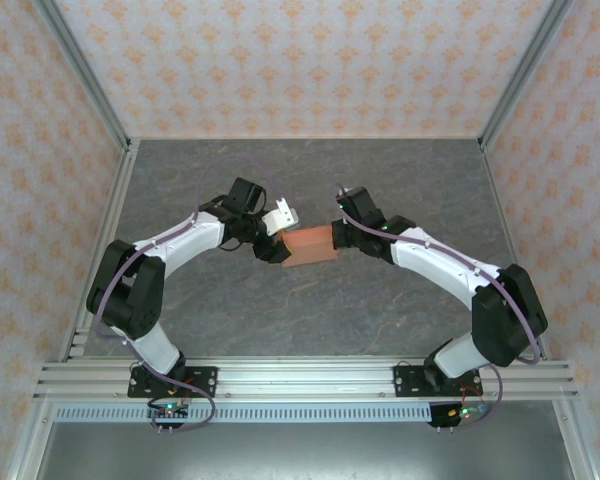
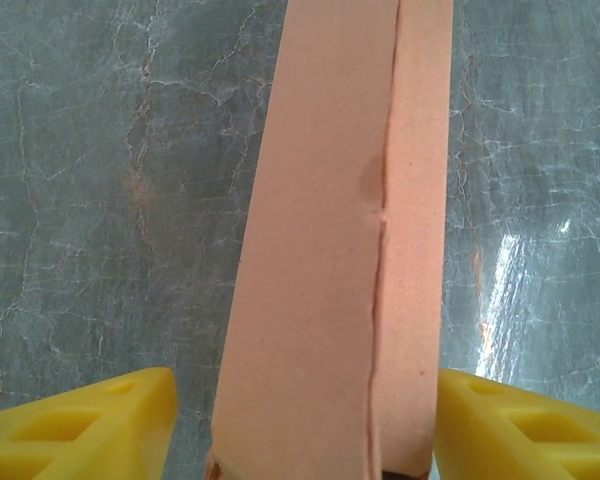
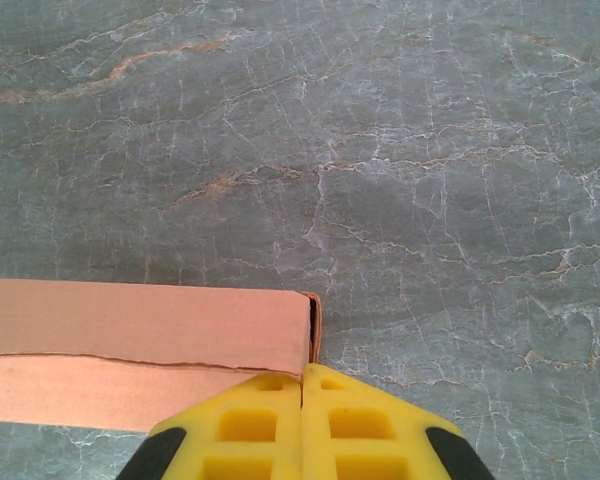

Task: Fold the paper box

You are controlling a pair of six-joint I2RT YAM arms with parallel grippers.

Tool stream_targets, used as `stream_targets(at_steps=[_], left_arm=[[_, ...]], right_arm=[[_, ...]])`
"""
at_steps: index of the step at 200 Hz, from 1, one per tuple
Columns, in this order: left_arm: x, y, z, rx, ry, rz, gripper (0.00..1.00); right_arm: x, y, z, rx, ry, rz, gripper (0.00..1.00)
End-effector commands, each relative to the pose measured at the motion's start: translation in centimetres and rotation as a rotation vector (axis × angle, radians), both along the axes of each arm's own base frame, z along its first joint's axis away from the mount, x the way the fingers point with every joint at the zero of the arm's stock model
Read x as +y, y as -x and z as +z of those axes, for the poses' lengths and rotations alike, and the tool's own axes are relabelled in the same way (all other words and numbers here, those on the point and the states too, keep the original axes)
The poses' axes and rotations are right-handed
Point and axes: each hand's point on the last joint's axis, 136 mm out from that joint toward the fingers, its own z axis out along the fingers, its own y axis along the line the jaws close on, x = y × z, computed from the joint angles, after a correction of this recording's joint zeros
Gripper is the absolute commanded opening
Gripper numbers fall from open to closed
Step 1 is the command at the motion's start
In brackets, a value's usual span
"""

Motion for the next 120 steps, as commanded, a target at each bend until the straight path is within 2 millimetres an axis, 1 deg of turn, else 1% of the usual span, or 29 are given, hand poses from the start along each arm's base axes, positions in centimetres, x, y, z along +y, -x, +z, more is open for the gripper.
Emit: stream_targets(at_steps=[1,42,79,93,120], left_arm=[[0.1,-0.9,2.6,-0.054,0.029,0.040,0.69],[0.7,-0.7,3.5,-0.041,0.055,0.088,0.75],[1.4,-0.7,4.5,-0.033,0.092,0.186,0.76],[1.9,-0.7,4.9,-0.018,0.108,0.257,0.73],[3.1,-0.2,5.3,0.005,0.130,0.393,0.64]], right_arm=[[-0.7,0.5,0.6,-0.007,0.025,-0.021,0.00],[-0.6,0.6,0.7,-0.008,0.029,-0.021,0.00],[-0.6,0.6,0.8,-0.013,0.029,-0.020,0.00],[-0.5,0.6,0.8,-0.012,0.030,-0.020,0.00],[-0.4,0.7,0.9,-0.015,0.027,-0.020,0.00]])
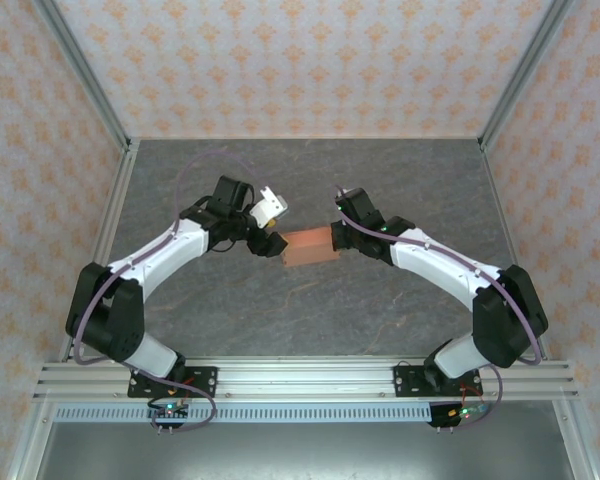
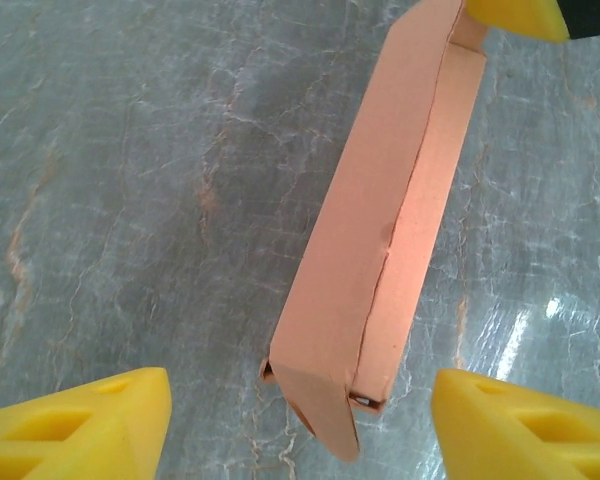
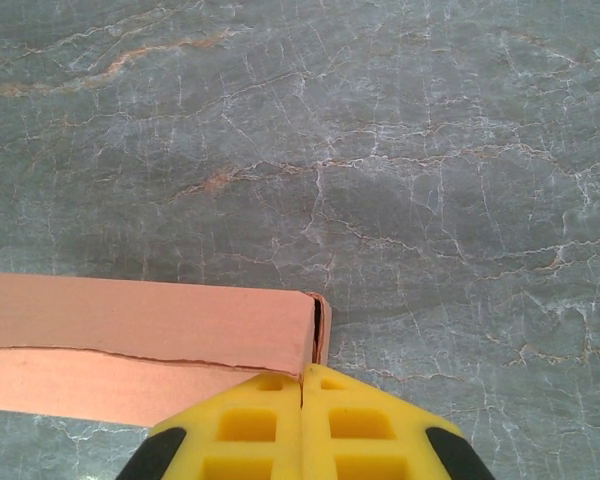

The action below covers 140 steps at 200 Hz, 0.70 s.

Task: Fold the paper box

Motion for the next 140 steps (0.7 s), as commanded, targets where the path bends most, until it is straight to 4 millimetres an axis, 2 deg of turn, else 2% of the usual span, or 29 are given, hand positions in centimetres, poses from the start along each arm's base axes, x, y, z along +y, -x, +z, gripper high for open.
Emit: stream_targets(at_steps=[1,25,47,74,102,140], left_arm=[[1.3,-0.2,1.0,0.014,0.041,0.170,0.64],[1.9,0.8,0.2,0.037,0.019,0.225,0.59],[1.5,1.7,-0.7,0.044,-0.022,0.214,0.57],[0.6,1.4,-0.8,0.036,-0.050,0.203,0.50],[0.4,0.5,-0.7,0.025,-0.084,0.218,0.39],[0.2,0.3,-1.2,0.038,-0.099,0.207,0.26]], right_arm=[[-0.4,0.4,0.8,-0.010,0.011,-0.020,0.00],[-0.4,0.4,0.8,-0.011,0.015,-0.020,0.00],[-0.5,0.4,0.8,-0.010,0.015,-0.020,0.00],[-0.5,0.4,1.0,-0.016,0.015,-0.020,0.00],[-0.5,0.5,0.9,-0.014,0.014,-0.021,0.00],[-0.5,0.5,0.9,-0.014,0.013,-0.020,0.00]])
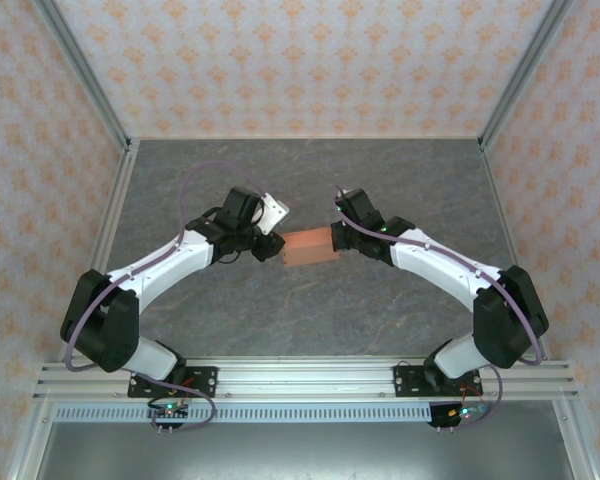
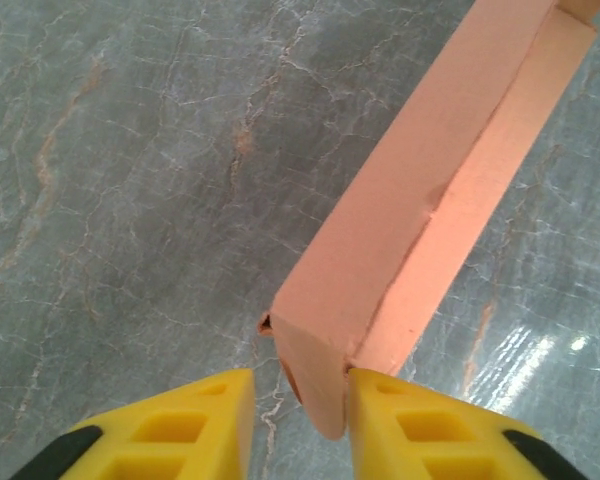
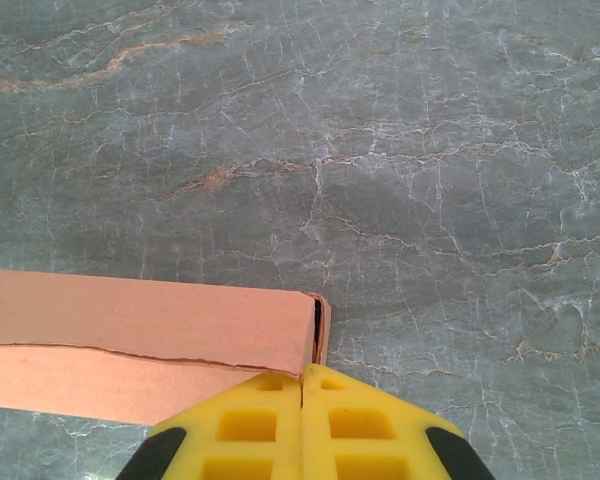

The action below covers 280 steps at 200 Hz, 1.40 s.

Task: Fold the paper box

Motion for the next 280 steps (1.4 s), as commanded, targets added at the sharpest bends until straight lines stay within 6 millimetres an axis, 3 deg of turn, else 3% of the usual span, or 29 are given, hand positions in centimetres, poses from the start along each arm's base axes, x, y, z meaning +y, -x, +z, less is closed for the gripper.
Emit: stream_targets(at_steps=[1,68,280], left_arm=[[0.0,-0.5,0.4,-0.004,-0.024,0.012,0.26],[-0.9,-0.8,0.5,0.008,-0.020,0.019,0.12],[-2.0,-2.6,1.7,0.180,0.228,0.442,0.00]], right_arm=[[-0.4,0.4,0.8,-0.014,0.007,-0.019,0.00],[-0.3,0.5,0.7,-0.009,-0.002,-0.022,0.00],[0.6,1.0,0.1,-0.021,-0.016,-0.028,0.00]])
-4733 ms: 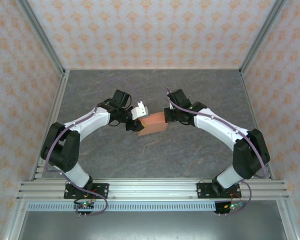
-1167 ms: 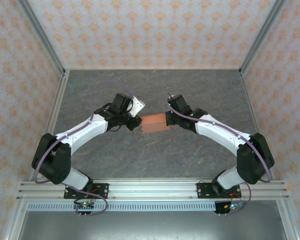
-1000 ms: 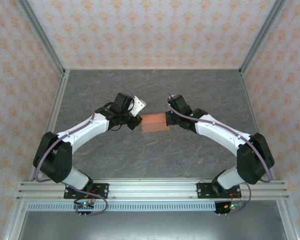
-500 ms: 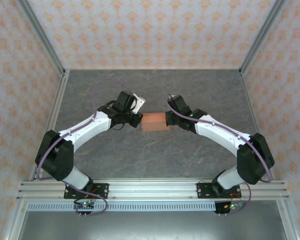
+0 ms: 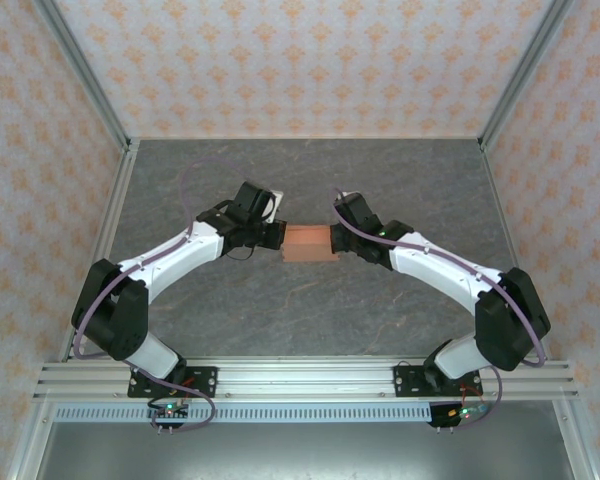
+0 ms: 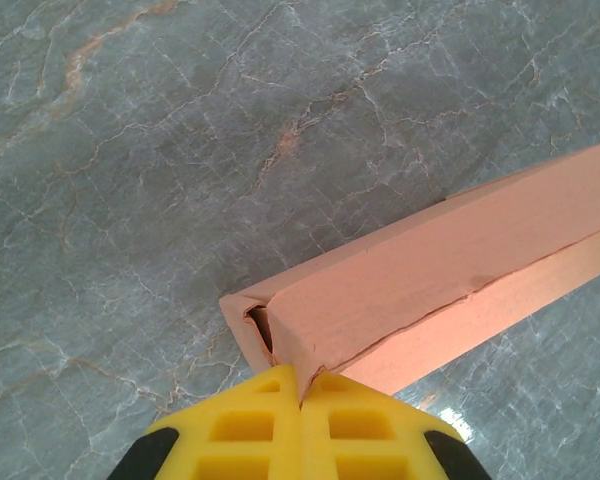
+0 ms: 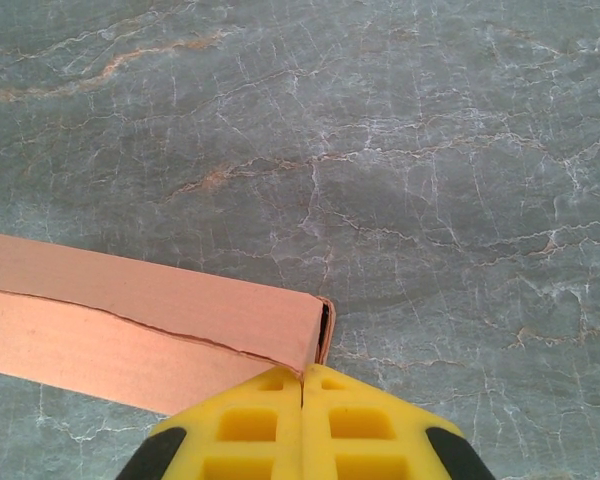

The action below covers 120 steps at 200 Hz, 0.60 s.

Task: Fold the paper box

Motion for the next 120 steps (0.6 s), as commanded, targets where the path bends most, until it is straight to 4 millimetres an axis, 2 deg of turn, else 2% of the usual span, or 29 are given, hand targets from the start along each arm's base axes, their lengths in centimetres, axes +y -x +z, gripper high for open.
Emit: stream_targets(at_steps=[1,120], left_arm=[[-1.3,-1.3,1.6,-0.036,0.067,0.055,0.00],[-0.2,-1.6,0.1,-0.053,0.024,0.142,0.00]], right_arm=[[0.4,0.5,0.1,-0.007,-0.012,0.006,0.00],[0.3,0.4,-0.1,-0.006,-0.015,-0.003,0.00]])
